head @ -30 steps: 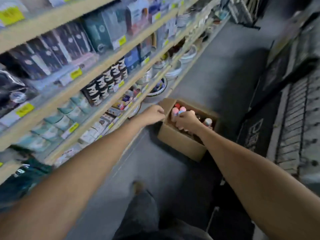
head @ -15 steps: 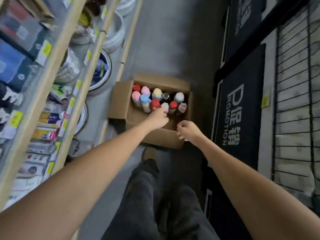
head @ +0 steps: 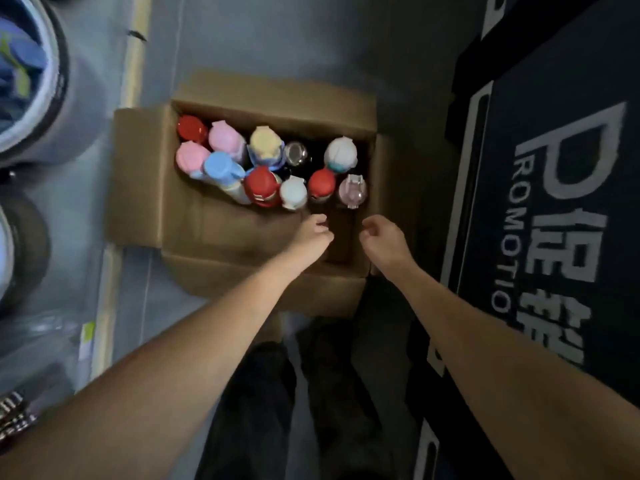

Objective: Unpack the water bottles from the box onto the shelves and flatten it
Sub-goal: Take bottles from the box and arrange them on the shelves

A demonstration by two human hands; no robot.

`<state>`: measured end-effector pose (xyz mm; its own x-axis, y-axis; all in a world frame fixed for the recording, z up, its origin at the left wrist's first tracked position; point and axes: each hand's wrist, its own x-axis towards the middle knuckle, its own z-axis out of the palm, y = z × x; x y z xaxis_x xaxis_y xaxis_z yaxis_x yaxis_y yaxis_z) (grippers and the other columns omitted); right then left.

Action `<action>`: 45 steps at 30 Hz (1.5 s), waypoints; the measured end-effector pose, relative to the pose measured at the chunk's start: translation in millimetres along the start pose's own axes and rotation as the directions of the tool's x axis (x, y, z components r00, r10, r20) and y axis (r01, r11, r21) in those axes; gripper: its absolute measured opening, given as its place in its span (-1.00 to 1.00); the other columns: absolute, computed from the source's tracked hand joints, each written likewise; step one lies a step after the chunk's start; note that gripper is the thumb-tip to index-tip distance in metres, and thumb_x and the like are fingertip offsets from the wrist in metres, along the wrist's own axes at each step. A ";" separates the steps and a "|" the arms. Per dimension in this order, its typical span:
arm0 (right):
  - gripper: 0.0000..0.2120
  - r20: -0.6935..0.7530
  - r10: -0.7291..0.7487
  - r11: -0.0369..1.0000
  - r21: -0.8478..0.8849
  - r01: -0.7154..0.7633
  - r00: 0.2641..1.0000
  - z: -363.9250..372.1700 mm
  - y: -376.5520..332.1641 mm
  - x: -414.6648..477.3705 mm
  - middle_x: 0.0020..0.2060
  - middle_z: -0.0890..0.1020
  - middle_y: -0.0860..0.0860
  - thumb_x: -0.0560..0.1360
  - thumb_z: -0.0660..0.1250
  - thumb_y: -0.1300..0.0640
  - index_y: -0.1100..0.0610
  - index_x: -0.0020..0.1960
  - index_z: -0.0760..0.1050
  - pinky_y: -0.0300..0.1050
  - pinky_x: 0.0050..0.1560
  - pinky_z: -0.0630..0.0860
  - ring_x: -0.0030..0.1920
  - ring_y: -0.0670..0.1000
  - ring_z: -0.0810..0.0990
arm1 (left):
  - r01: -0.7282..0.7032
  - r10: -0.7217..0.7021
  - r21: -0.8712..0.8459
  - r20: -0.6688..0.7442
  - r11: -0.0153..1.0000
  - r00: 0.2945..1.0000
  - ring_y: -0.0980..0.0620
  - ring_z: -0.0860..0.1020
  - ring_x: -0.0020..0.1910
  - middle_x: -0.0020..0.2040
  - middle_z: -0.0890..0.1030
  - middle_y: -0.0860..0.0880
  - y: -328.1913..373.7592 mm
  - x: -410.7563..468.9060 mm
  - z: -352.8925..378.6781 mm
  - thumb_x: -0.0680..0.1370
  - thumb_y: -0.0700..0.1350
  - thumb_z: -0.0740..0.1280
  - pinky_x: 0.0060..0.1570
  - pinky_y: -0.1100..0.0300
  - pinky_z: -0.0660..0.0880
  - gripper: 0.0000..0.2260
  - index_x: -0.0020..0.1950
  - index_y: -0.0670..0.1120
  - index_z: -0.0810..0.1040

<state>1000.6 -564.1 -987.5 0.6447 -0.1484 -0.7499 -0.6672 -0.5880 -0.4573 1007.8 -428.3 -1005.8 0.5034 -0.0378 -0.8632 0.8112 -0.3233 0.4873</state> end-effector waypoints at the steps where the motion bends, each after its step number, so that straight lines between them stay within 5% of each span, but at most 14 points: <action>1: -0.63 0.011 -0.029 0.999 -0.030 0.030 1.000 4.4 6.6 19.2 0.22 0.53 0.11 0.54 0.24 0.21 0.15 0.34 0.40 0.02 0.25 0.46 0.22 0.08 0.50 | 0.027 -0.027 -0.028 0.013 0.999 1.000 -0.09 0.43 0.32 0.38 0.43 -0.14 -7.4 18.8 6.6 0.60 -0.23 0.21 0.23 0.13 0.36 -0.57 0.46 -0.13 0.27; 6: -0.46 0.045 -0.231 0.938 -0.253 0.235 0.972 19.4 22.2 96.9 0.41 0.28 0.10 0.50 0.26 0.23 0.10 0.45 0.23 0.00 0.38 0.24 0.41 0.13 0.19 | 0.124 -0.111 -0.204 0.073 0.971 0.991 -0.02 0.38 0.33 0.44 0.35 -0.02 -28.4 88.1 34.0 0.60 -0.05 0.19 0.09 0.14 0.36 -0.54 0.50 0.05 0.21; 11: -0.45 -0.005 -0.344 0.885 -0.336 0.322 0.939 37.6 29.0 162.9 0.47 0.20 0.14 0.53 0.22 0.18 0.17 0.49 0.18 -0.05 0.43 0.17 0.47 0.13 0.15 | 0.162 -0.132 -0.426 0.100 0.890 0.986 -0.08 0.44 0.32 0.39 0.43 -0.07 -32.6 147.0 58.0 0.61 -0.02 0.18 0.30 0.02 0.37 -0.50 0.52 0.04 0.13; 13: -0.47 -0.004 -0.333 0.888 -0.338 0.312 0.943 43.5 26.5 175.2 0.51 0.14 0.17 0.59 0.12 0.13 0.17 0.52 0.11 -0.04 0.45 0.10 0.50 0.14 0.08 | 0.135 -0.090 -0.538 0.109 0.832 0.990 -0.04 0.50 0.25 0.33 0.50 -0.07 -25.2 157.4 62.0 0.62 -0.01 0.15 0.31 0.02 0.40 -0.58 0.48 0.00 0.26; 18: -0.59 -0.079 -0.277 0.905 -0.356 0.233 0.958 57.1 24.1 183.5 0.31 0.37 0.22 0.60 0.05 0.11 0.20 0.41 0.29 -0.04 0.25 0.30 0.31 0.20 0.34 | 0.217 -0.126 -0.714 0.179 0.666 0.976 0.06 0.61 -0.14 -0.09 0.65 0.00 -21.7 164.7 59.5 0.61 0.12 0.11 -0.26 0.21 0.56 -0.70 0.13 0.05 0.56; 22: -0.62 0.006 -0.085 0.962 -0.260 0.084 0.996 73.6 39.9 171.1 0.28 0.35 0.23 0.59 0.07 0.08 0.13 0.37 0.33 0.03 0.28 0.35 0.28 0.25 0.39 | 0.308 -0.234 -0.749 0.208 0.586 0.950 -0.02 0.56 -0.03 0.04 0.61 -0.07 -47.4 155.5 57.8 0.61 0.13 0.06 -0.11 0.12 0.52 -0.71 0.03 0.04 0.52; 25: -0.59 0.100 0.041 0.999 -0.036 -0.038 0.994 84.5 53.1 163.1 0.32 0.37 0.22 0.60 0.09 0.08 0.02 0.44 0.25 -0.02 0.28 0.37 0.27 0.22 0.43 | 0.340 -0.242 -0.765 0.244 0.547 0.939 -0.09 0.52 0.18 0.32 0.49 -0.13 -67.7 153.5 52.5 0.64 0.12 0.00 0.12 0.02 0.45 -0.65 0.28 0.02 0.43; 28: -0.59 0.113 0.071 0.983 0.158 -0.089 0.991 88.1 56.4 156.6 0.29 0.45 0.19 0.60 0.14 0.11 0.06 0.44 0.27 0.01 0.29 0.42 0.25 0.16 0.47 | 0.359 -0.228 -0.735 0.277 0.575 0.933 -0.13 0.45 0.30 0.43 0.37 -0.15 -80.9 150.4 45.8 0.64 0.11 0.00 0.25 -0.01 0.36 -0.56 0.50 0.03 0.19; 32: -0.53 0.133 0.191 0.933 0.284 -0.222 0.973 88.7 59.4 140.0 0.28 0.43 0.08 0.56 0.25 -0.04 0.00 0.42 0.24 0.08 0.20 0.49 0.20 0.10 0.48 | 0.370 -0.217 -0.656 0.306 0.658 0.927 -0.16 0.49 0.27 0.38 0.42 -0.20 -95.3 133.5 39.2 0.64 0.11 -0.02 0.38 -0.02 0.29 -0.56 0.51 0.04 0.19; 40: -0.48 0.124 0.226 0.944 0.217 -0.249 0.966 71.3 42.5 68.2 0.09 0.43 -0.03 0.48 0.41 0.09 0.00 0.37 0.27 0.13 0.20 0.52 0.13 0.05 0.47 | 0.346 -0.205 -0.500 0.317 0.794 0.926 -0.10 0.56 0.16 0.22 0.56 -0.19 -84.4 45.3 7.2 0.62 -0.04 0.07 0.18 0.07 0.45 -0.65 0.40 -0.02 0.35; 45: -0.48 0.114 0.200 0.961 0.172 -0.217 0.973 46.0 -1.9 -18.7 0.16 0.47 0.02 0.46 0.43 0.05 -0.02 0.34 0.30 0.16 0.14 0.56 0.19 0.12 0.50 | 0.176 -0.114 -0.234 0.253 0.956 0.961 -0.05 0.52 0.22 0.25 0.55 -0.08 -55.4 -44.1 -30.2 0.57 -0.30 0.11 0.17 0.09 0.41 -0.57 0.41 -0.01 0.34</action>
<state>972.7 -523.6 -994.6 0.4515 -0.1713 -0.8756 -0.8455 -0.3958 -0.3585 949.7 -380.2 -990.8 0.3154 -0.2388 -0.9184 0.9337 -0.0945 0.3452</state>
